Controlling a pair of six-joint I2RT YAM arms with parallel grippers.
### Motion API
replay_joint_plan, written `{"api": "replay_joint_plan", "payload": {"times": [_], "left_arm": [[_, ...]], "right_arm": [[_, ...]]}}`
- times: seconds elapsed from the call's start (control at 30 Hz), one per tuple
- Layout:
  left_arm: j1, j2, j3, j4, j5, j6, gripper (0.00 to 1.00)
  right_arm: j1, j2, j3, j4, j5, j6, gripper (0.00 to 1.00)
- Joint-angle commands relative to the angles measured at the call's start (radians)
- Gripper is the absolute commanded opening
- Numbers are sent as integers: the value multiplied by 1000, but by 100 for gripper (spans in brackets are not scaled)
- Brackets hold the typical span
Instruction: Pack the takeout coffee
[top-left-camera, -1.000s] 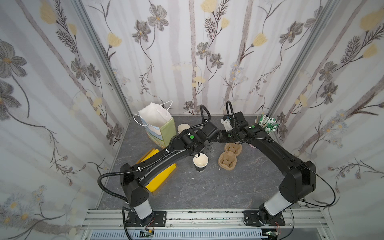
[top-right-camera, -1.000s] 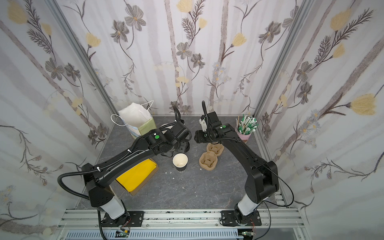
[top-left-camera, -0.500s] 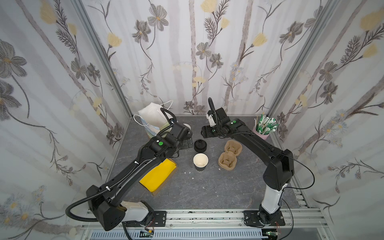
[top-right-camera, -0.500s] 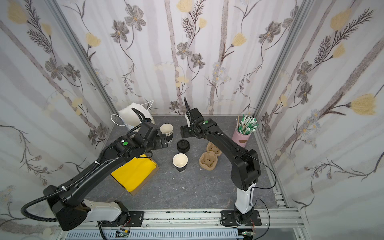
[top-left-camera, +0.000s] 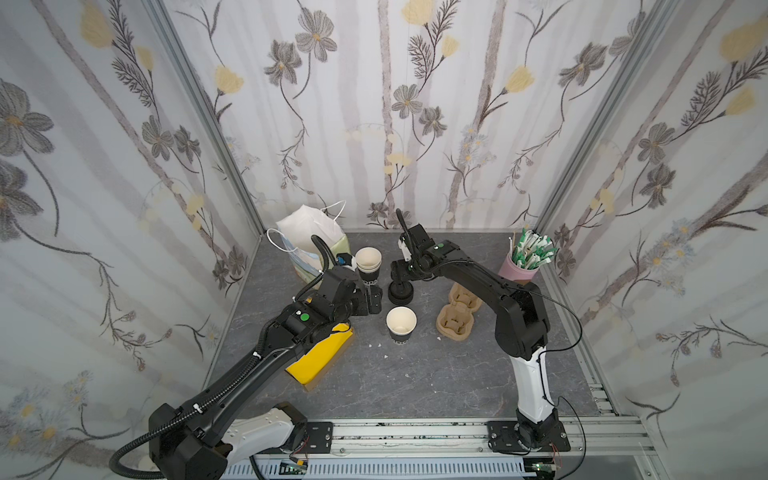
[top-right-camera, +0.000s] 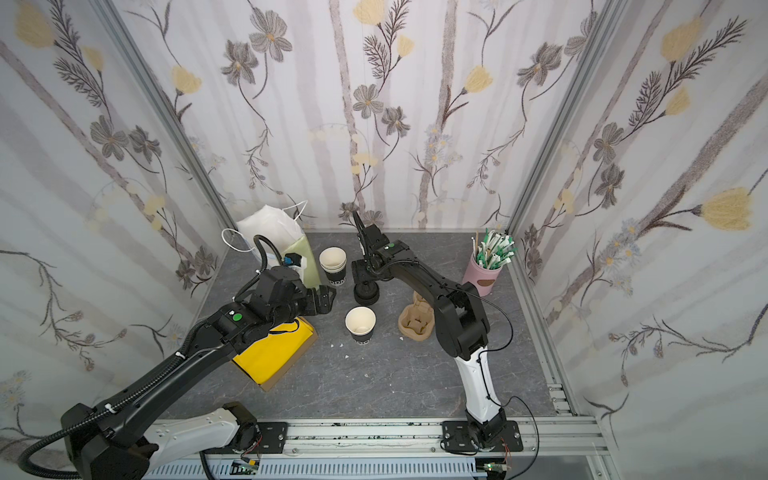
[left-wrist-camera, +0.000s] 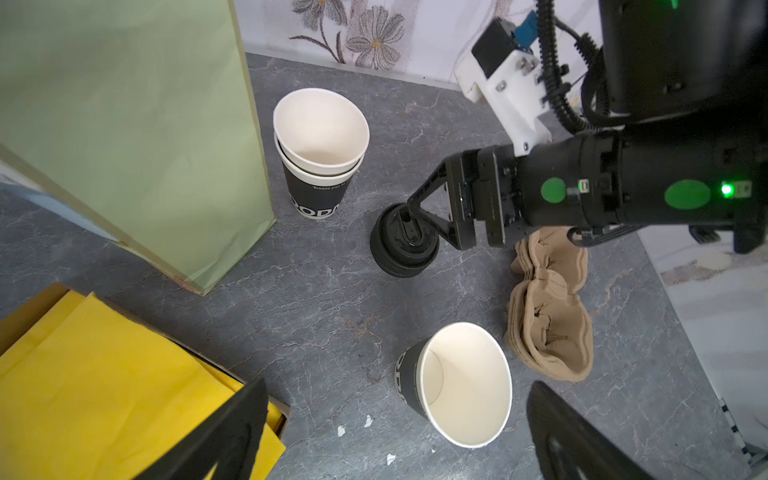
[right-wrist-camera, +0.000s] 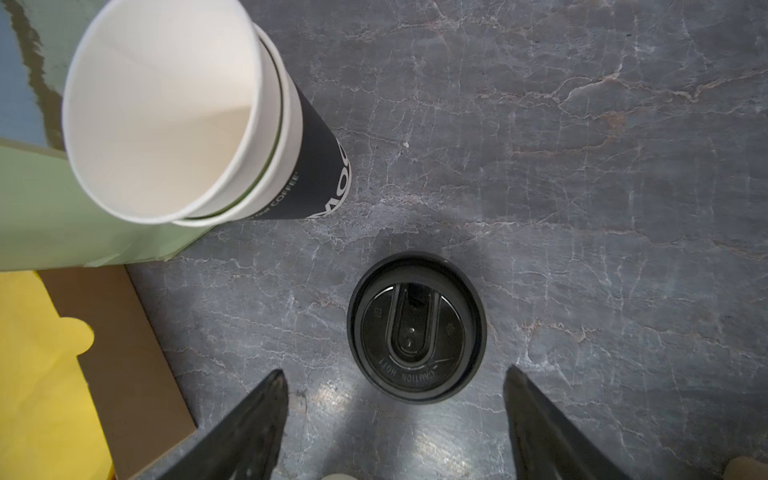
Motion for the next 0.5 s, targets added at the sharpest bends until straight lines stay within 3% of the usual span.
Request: {"api": "replay_joint_plan", "payload": {"times": [0.0,0.2,0.47], "left_arm": [[12,2,-11,46,13,83,100],[36,73,23,55,7,144,100],[41,57,-27,109,57,355,100]], "right_arm": [[2,32,40,14,32,14,81],[3,66,82,-25,51,15,81],[11,87,96,-85,56,43,80]]}}
